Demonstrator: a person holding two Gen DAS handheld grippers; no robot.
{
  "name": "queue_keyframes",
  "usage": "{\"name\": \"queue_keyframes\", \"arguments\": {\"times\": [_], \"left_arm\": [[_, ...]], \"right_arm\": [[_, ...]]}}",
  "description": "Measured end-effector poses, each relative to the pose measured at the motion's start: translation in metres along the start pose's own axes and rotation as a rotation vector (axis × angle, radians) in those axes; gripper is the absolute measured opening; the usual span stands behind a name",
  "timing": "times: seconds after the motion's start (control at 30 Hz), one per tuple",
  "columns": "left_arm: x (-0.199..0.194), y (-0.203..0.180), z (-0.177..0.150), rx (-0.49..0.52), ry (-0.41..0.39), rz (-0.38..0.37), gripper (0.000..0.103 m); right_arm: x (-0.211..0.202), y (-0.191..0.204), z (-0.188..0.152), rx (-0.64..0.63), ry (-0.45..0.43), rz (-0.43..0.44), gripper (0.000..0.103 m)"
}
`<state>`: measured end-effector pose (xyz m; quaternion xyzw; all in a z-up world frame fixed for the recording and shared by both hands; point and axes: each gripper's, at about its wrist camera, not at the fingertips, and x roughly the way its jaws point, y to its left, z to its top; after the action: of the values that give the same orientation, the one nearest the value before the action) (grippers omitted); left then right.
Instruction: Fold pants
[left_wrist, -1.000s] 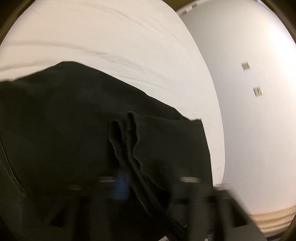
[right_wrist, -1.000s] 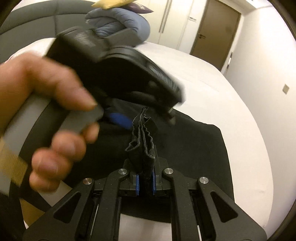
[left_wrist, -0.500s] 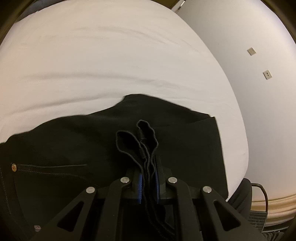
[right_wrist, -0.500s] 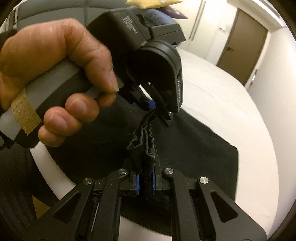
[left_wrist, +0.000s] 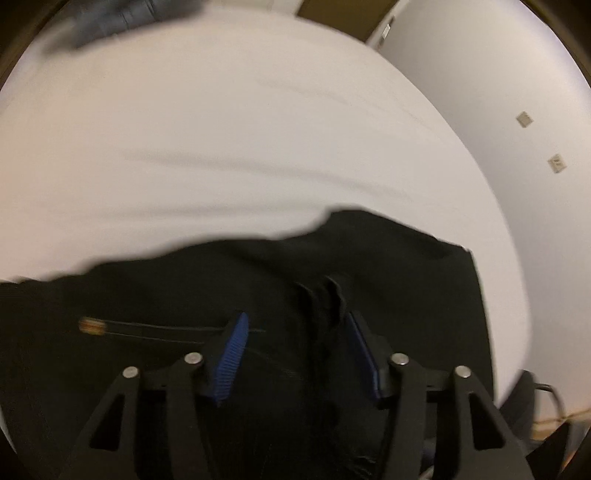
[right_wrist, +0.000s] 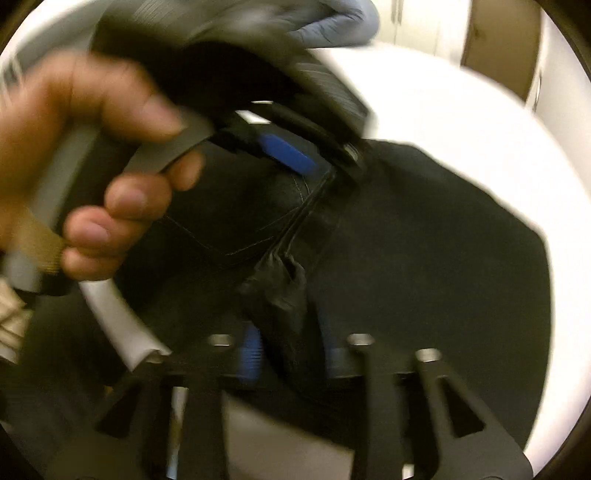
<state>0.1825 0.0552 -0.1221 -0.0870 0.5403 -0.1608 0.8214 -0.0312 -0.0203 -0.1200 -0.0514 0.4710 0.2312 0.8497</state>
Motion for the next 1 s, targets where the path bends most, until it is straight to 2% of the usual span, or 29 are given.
{"name": "queue_keyframes", "arguments": {"times": [0.03,0.1,0.17,0.2,0.23,0.27,0.33,0.4,0.43,0.5,0.57,0.7,0.9,1.0], "left_arm": [[-0.008,-0.004,-0.001,0.019,-0.027,0.034,0.058],[-0.023,-0.025,-0.007,0.085,-0.081,0.066,0.058],[-0.027,-0.045,-0.018,0.176,-0.096,0.085,0.058],[-0.024,-0.058,-0.026,0.222,-0.093,0.097,0.058],[-0.018,-0.065,-0.038,0.269,-0.077,0.106,0.058],[-0.01,-0.07,-0.046,0.29,-0.053,0.115,0.058],[0.005,-0.068,-0.064,0.28,0.005,0.123,0.057],[0.012,-0.068,-0.079,0.273,0.009,0.158,0.058],[0.014,-0.081,-0.086,0.274,-0.003,0.167,0.058],[0.014,-0.079,-0.09,0.239,-0.004,0.165,0.058],[0.015,-0.074,-0.087,0.197,0.003,0.147,0.06],[0.018,-0.077,-0.089,0.224,0.004,0.177,0.061],[0.012,-0.07,-0.094,0.217,-0.016,0.155,0.061],[0.008,-0.064,-0.099,0.216,-0.019,0.154,0.061]], "right_arm": [[-0.013,-0.011,-0.006,0.058,-0.018,0.061,0.06],[-0.04,-0.039,-0.019,0.185,-0.051,0.191,0.06],[-0.062,-0.086,-0.039,0.319,-0.059,0.314,0.06],[-0.067,-0.101,-0.035,0.366,-0.067,0.341,0.06],[-0.072,-0.135,-0.025,0.436,-0.086,0.367,0.058],[-0.078,-0.166,-0.029,0.506,-0.111,0.393,0.049],[-0.087,-0.204,-0.03,0.589,-0.148,0.44,0.036],[-0.078,-0.246,-0.027,0.653,-0.157,0.49,0.034],[-0.073,-0.26,-0.024,0.668,-0.166,0.497,0.032],[-0.051,-0.296,-0.014,0.691,-0.164,0.568,0.031],[-0.029,-0.321,-0.006,0.723,-0.144,0.547,0.031],[0.027,-0.346,-0.006,0.746,-0.025,0.554,0.029],[0.025,-0.321,-0.041,0.682,0.005,0.611,0.029],[0.015,-0.31,-0.074,0.661,0.033,0.654,0.029]]}}
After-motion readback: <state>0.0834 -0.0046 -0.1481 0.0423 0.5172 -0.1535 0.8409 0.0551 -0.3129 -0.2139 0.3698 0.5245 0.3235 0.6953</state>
